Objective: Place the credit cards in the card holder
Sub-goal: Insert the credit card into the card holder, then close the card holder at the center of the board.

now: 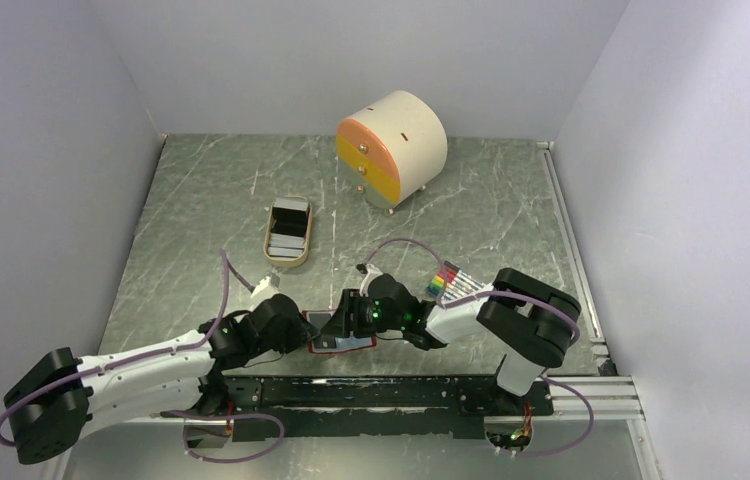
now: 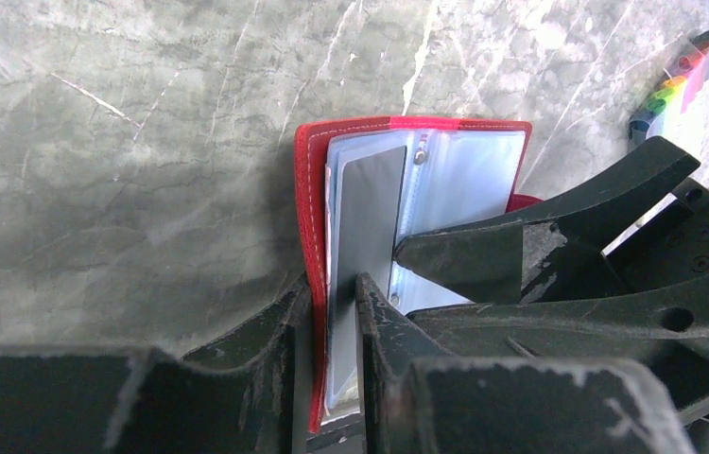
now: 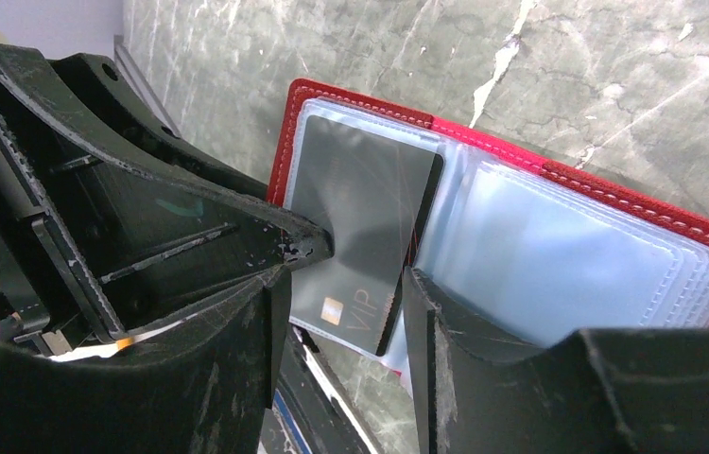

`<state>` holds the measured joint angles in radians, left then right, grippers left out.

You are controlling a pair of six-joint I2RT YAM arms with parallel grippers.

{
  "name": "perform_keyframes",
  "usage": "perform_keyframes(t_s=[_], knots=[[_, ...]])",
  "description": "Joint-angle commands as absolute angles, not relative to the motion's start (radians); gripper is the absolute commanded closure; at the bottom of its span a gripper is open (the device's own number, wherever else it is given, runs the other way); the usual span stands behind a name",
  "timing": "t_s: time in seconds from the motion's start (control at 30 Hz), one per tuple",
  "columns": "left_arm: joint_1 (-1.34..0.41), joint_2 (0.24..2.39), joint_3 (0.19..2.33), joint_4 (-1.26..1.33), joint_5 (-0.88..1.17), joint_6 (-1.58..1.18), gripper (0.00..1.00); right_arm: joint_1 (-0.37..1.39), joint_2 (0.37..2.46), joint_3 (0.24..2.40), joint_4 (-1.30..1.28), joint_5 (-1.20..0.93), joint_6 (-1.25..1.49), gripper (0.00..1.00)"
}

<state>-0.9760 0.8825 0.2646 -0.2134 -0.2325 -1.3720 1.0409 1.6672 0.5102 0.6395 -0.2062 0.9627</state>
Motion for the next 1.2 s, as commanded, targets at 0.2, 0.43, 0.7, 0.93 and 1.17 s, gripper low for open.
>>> perform_keyframes(t_s=[0.2,0.43,0.7,0.93,1.17], knots=[[-0.969,0.859,0.300,-0.263,-0.238,-1.356,0.91,1.028,1.580,0.512,0.563,-0.173,0.863,0.48],[-0.969,0.817,0.396,-0.394,-0.304,-1.313,0.91,1.021,1.295,0.505,0.234,0.035,0.783,0.42],[-0.969,0.960,0.556,-0.554,-0.341,-1.258,0.85,1.020,1.279,0.530,0.076,0.182,0.784,0.41],[-0.969,1.089,0.648,-0.507,-0.275,-1.195,0.70,1.023,1.344,0.568,0.091,0.212,0.753,0.37],[-0.969,1.077,0.585,-0.283,-0.152,-1.188,0.64,1.029,1.421,0.598,0.149,0.201,0.701,0.38]])
